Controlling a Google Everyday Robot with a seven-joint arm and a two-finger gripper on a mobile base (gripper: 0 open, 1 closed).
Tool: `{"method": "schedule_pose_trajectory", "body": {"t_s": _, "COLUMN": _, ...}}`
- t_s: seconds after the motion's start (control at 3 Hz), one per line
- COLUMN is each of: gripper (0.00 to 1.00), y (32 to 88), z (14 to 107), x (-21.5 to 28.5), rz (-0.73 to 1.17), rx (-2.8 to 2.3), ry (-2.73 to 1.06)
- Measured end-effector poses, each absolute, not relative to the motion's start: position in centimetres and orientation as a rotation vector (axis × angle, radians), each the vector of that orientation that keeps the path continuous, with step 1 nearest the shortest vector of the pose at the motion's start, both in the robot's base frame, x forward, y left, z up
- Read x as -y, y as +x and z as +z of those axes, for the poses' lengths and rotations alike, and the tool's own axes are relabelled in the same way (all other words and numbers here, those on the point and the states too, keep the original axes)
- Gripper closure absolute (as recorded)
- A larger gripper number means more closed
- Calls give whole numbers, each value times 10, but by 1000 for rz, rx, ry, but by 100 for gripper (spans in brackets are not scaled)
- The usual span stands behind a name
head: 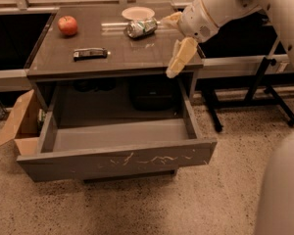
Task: Place rxbar chocolate into top drawer
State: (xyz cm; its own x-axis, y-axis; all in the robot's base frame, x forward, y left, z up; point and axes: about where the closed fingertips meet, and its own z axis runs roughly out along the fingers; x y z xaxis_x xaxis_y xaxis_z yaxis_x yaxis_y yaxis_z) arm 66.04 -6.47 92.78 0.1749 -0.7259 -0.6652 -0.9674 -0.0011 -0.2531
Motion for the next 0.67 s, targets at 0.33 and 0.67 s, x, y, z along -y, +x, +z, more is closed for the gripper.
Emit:
{"method": "schedule_pose_trajectory", "body": {"t_s": 0.33, "gripper": 0, "y": 694, "z": 921, "x": 43, "rz": 523, "rx": -1540, "ry": -1754}}
{"method": "schedule_pose_trajectory", "body": {"t_s": 0.67, "gripper": 0, "y": 725, "z": 917, "x": 25, "rz": 588, "rx": -1507, "ry": -1647}}
